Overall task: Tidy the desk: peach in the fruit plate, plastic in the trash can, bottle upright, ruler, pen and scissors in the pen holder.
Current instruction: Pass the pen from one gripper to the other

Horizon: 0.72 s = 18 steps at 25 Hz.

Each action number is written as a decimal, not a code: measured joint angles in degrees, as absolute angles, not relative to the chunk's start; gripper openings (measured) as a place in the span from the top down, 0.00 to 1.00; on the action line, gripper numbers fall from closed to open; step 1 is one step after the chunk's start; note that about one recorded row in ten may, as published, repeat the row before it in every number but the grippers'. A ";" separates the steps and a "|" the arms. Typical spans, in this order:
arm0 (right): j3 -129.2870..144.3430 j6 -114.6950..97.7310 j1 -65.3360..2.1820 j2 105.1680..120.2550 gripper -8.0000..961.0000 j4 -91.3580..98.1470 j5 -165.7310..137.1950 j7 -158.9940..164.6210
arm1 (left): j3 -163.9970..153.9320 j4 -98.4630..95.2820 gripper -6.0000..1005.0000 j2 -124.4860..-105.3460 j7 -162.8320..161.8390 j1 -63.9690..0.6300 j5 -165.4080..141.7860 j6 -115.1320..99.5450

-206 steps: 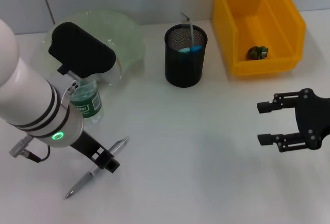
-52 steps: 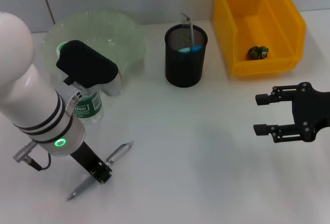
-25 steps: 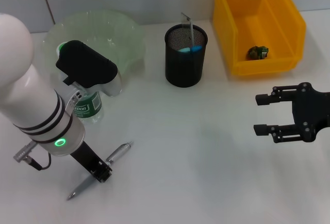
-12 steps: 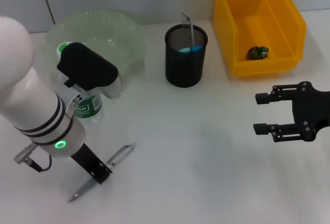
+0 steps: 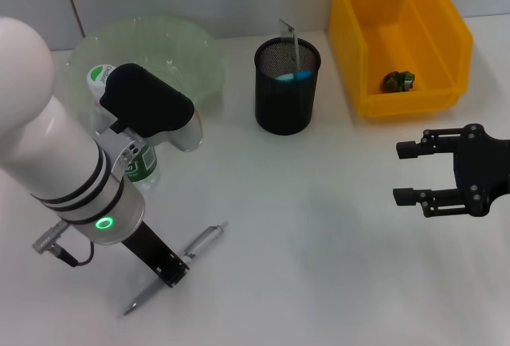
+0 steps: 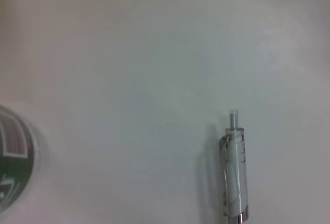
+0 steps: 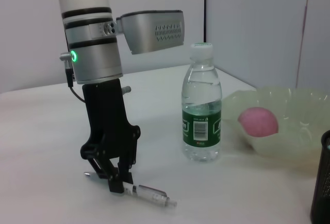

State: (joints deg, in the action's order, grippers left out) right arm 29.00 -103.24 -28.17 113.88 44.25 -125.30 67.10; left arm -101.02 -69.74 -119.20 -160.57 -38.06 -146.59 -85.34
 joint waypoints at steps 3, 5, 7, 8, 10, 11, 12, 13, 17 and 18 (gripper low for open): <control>28.24 -102.97 -28.13 114.09 0.27 44.36 -125.00 67.18 | -101.22 -70.27 0.84 -119.19 -160.53 -38.04 -145.72 -85.50; 27.66 -102.97 -28.09 114.15 0.27 44.40 -124.80 67.29 | -101.34 -70.76 0.84 -119.20 -160.59 -37.95 -145.65 -85.51; 26.18 -102.89 -28.08 114.23 0.27 44.48 -124.17 67.81 | -101.42 -72.76 0.84 -119.19 -160.62 -37.53 -145.13 -85.36; 23.53 -102.79 -28.12 114.30 0.27 44.34 -123.26 68.56 | -101.53 -76.01 0.84 -119.19 -160.17 -36.80 -144.07 -84.57; 20.17 -102.74 -27.91 114.37 0.27 43.84 -121.64 68.81 | -101.62 -77.49 0.84 -119.18 -159.82 -36.44 -143.67 -83.92; 20.17 -102.74 -27.91 114.37 0.27 43.84 -121.64 68.81 | -101.71 -78.50 0.84 -119.18 -159.54 -36.22 -143.34 -83.23; 18.32 -102.73 -27.58 114.43 0.27 43.46 -120.39 68.80 | -102.00 -80.06 0.84 -119.14 -159.20 -35.84 -143.05 -82.12; 16.01 -102.73 -26.73 114.46 0.27 42.81 -117.75 68.80 | -102.67 -82.78 0.84 -119.08 -158.27 -34.91 -142.48 -80.17; 15.04 -102.97 -25.14 114.13 0.27 41.65 -112.60 69.57 | -103.46 -86.94 0.85 -119.07 -156.47 -33.57 -141.55 -77.61; 15.04 -103.00 -24.37 114.04 0.27 41.16 -109.95 70.30 | -103.46 -86.94 0.85 -119.07 -156.47 -33.57 -141.55 -77.61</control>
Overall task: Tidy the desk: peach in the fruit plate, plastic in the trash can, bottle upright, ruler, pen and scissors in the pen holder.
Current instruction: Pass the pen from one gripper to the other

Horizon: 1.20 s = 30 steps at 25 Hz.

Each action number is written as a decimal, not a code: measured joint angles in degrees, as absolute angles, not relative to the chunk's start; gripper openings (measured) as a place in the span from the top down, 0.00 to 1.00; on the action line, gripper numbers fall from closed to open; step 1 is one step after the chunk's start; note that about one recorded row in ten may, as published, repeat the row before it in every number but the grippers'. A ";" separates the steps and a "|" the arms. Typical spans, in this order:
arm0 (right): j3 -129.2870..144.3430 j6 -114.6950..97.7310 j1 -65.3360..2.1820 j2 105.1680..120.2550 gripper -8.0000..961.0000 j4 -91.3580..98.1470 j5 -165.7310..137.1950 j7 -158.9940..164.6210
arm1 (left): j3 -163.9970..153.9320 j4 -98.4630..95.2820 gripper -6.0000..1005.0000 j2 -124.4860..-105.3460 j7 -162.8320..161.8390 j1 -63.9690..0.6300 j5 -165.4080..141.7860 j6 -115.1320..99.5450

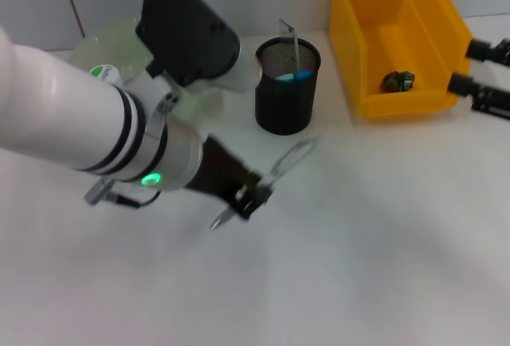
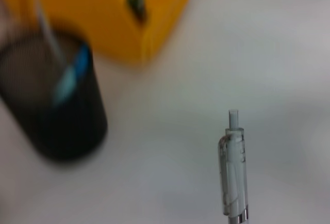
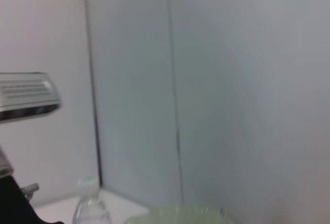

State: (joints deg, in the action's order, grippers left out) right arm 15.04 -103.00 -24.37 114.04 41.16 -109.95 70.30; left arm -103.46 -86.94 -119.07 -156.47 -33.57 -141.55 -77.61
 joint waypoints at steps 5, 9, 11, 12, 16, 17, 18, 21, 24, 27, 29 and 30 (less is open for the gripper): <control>14.86 -103.49 -23.80 114.57 0.27 39.84 -108.34 70.80 | -103.58 -92.24 0.85 -118.90 -152.13 -31.07 -139.96 -71.67; 14.87 -105.75 -22.70 115.29 0.27 39.85 -106.20 70.66 | -103.03 -93.53 0.84 -118.82 -145.52 -28.07 -135.49 -64.12; 14.79 -108.49 -21.55 115.52 0.27 39.93 -104.58 70.03 | -103.19 -95.29 0.84 -118.78 -139.09 -24.13 -131.99 -57.72; 14.69 -109.80 -21.00 115.54 0.27 39.93 -103.99 69.66 | -103.27 -95.88 0.84 -118.73 -135.08 -21.86 -129.44 -54.81; 14.29 -114.30 -18.91 115.52 0.27 39.60 -101.76 68.32 | -103.11 -95.19 0.83 -118.72 -128.47 -18.97 -123.59 -51.25; 14.22 -114.73 -18.66 115.61 0.27 38.72 -101.28 67.79 | -103.39 -94.71 0.83 -118.74 -126.87 -18.22 -122.39 -50.05; 14.21 -114.96 -18.56 115.77 0.27 37.40 -100.84 67.12 | -103.79 -94.22 0.83 -118.71 -125.25 -17.47 -121.35 -48.72; 14.19 -114.88 -18.59 116.77 0.27 31.86 -98.87 63.62 | -106.69 -92.08 0.82 -118.76 -120.68 -15.62 -118.68 -43.85; 14.13 -113.47 -19.16 118.16 0.27 27.30 -98.14 60.67 | -108.40 -90.57 0.82 -118.79 -118.96 -15.25 -117.48 -41.16; 13.97 -110.43 -20.24 119.11 0.27 21.94 -98.10 57.32 | -110.54 -88.91 0.81 -118.77 -117.72 -15.23 -117.21 -37.75; 13.87 -107.94 -20.99 119.16 0.27 17.82 -98.09 54.42 | -111.46 -88.19 0.81 -118.74 -117.11 -15.24 -117.15 -36.28; 14.03 -106.25 -21.70 119.13 0.27 15.56 -98.09 53.10 | -111.81 -87.77 0.81 -118.75 -116.66 -15.25 -117.10 -35.45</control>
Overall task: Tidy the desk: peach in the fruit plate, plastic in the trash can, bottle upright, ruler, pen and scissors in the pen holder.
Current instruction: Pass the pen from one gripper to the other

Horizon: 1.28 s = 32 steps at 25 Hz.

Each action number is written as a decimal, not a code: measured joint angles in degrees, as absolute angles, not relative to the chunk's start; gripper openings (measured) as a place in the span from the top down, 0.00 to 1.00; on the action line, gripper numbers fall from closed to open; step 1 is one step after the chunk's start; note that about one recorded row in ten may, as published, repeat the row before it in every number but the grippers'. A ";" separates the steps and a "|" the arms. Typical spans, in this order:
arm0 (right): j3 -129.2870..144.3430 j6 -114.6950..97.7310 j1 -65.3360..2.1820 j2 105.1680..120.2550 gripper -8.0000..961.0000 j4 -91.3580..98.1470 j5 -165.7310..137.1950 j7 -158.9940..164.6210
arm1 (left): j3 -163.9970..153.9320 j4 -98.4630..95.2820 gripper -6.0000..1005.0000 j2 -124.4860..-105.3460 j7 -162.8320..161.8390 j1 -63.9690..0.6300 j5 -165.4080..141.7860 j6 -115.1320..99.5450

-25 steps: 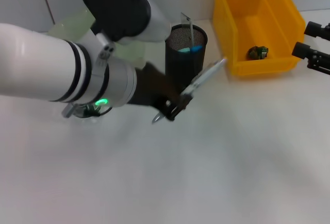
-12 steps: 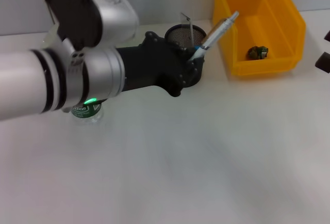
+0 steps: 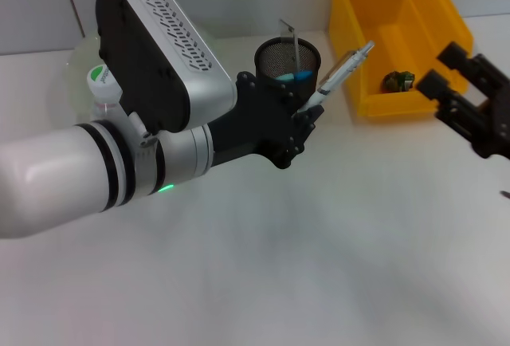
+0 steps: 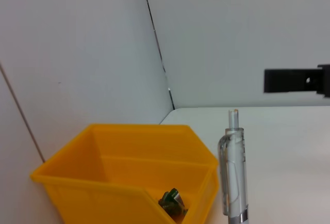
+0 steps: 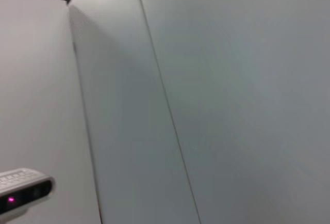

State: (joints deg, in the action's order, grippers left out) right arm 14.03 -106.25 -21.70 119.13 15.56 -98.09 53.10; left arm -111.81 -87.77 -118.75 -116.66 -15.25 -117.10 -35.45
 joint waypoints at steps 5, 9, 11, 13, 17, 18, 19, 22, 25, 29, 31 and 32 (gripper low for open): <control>14.18 -103.96 -22.94 119.28 0.27 12.01 -98.27 50.16 | -113.67 -87.21 0.80 -118.70 -115.56 -14.95 -116.96 -31.62; 14.28 -103.22 -23.67 119.27 0.27 10.82 -98.51 49.73 | -114.67 -86.63 0.80 -118.72 -112.92 -14.65 -115.13 -29.83; 14.34 -102.91 -23.97 119.28 0.27 10.42 -98.57 49.64 | -114.98 -85.91 0.79 -118.67 -107.83 -14.27 -109.72 -28.91; 14.35 -102.62 -24.23 119.32 0.27 9.96 -98.59 49.51 | -114.97 -85.54 0.79 -118.68 -105.62 -14.04 -107.50 -28.74; 14.34 -101.54 -25.17 119.33 0.27 8.50 -98.60 49.36 | -114.83 -83.32 0.78 -118.70 -98.30 -13.91 -99.84 -28.61; 14.35 -101.41 -25.33 119.33 0.27 8.18 -98.60 49.29 | -114.82 -82.82 0.78 -118.70 -97.61 -14.07 -99.09 -28.70; 14.37 -101.32 -25.51 119.33 0.27 7.73 -98.60 49.08 | -114.79 -82.22 0.78 -118.70 -97.20 -14.32 -98.58 -28.81; 14.45 -101.28 -26.04 119.32 0.27 6.41 -98.61 47.93 | -114.85 -81.33 0.78 -118.75 -96.84 -14.74 -98.41 -28.64; 14.86 -100.85 -26.86 119.32 0.27 5.41 -98.64 47.24 | -114.91 -80.21 0.77 -118.88 -96.59 -15.53 -98.36 -28.50; 14.91 -99.80 -27.13 119.35 0.27 5.05 -98.64 47.22 | -114.94 -79.84 0.77 -118.89 -96.58 -15.83 -98.34 -28.50; 14.93 -99.15 -27.26 119.36 0.27 5.02 -98.62 47.22 | -114.96 -79.80 0.76 -118.91 -96.57 -15.84 -98.28 -28.50; 14.94 -98.96 -27.38 119.36 0.27 5.00 -98.62 47.22 | -114.96 -79.80 0.76 -118.92 -96.57 -15.85 -98.25 -28.51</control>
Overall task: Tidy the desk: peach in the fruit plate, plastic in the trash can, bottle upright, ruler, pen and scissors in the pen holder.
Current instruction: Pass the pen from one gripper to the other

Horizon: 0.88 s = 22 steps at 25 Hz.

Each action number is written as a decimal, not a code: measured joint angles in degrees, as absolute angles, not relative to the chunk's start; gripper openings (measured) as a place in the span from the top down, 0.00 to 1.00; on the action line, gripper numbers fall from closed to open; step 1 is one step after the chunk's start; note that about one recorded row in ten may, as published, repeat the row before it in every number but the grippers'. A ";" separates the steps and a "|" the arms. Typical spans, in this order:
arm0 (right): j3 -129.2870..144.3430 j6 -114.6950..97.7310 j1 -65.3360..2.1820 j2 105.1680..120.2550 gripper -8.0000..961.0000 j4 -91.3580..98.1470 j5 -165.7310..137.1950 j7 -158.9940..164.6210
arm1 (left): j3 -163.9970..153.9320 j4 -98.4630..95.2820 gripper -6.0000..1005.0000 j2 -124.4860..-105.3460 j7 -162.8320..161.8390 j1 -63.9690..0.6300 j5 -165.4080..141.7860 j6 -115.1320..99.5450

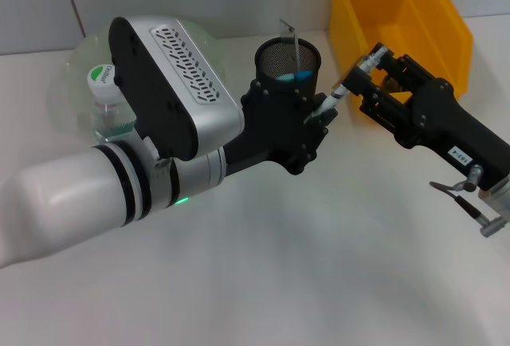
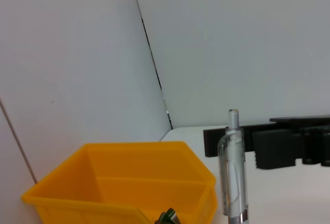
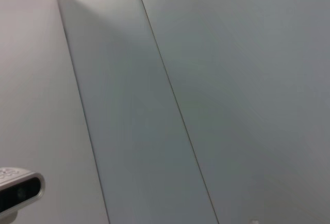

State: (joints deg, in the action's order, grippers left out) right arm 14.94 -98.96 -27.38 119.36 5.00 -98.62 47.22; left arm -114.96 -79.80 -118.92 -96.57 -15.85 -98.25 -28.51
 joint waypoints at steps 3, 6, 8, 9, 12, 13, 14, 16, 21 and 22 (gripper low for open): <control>14.94 -98.45 -27.57 119.35 0.31 4.92 -98.63 47.23 | -114.89 -79.88 0.76 -118.92 -96.55 -15.88 -98.22 -28.70; 14.94 -98.32 -27.59 119.35 0.36 4.92 -98.63 47.24 | -114.83 -79.96 0.75 -118.92 -96.54 -15.93 -98.20 -28.82; 14.94 -98.32 -27.59 119.35 0.40 4.92 -98.62 47.24 | -114.73 -80.03 0.75 -118.92 -96.54 -15.96 -98.18 -28.92; 14.94 -98.32 -27.59 119.35 0.42 4.92 -98.62 47.24 | -114.67 -80.04 0.75 -118.91 -96.54 -15.96 -98.18 -28.94; 14.94 -98.16 -27.50 119.35 0.47 4.92 -98.48 47.22 | -114.57 -80.10 0.75 -118.87 -96.56 -15.99 -98.17 -28.96; 14.94 -97.88 -27.50 119.35 0.60 4.92 -98.44 47.22 | -114.54 -80.11 0.74 -118.85 -96.59 -15.99 -98.17 -28.98; 14.94 -97.88 -27.50 119.35 0.62 4.92 -98.44 47.22 | -114.54 -80.11 0.74 -118.85 -96.59 -15.99 -98.17 -28.98; 14.94 -97.73 -27.50 119.35 0.66 4.92 -98.44 47.24 | -114.52 -80.15 0.74 -118.83 -96.60 -16.00 -98.17 -28.99; 14.94 -97.65 -27.58 119.36 0.72 4.70 -98.43 47.24 | -114.58 -80.30 0.73 -118.83 -96.70 -16.00 -98.17 -29.01; 14.94 -97.62 -27.64 119.37 0.72 4.62 -98.44 47.23 | -114.58 -80.29 0.73 -118.83 -96.70 -16.01 -98.17 -29.00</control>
State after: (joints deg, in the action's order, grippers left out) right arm 14.94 -97.62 -27.64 119.37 4.62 -98.44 47.23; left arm -114.58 -80.29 -118.83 -96.70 -16.01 -98.17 -29.00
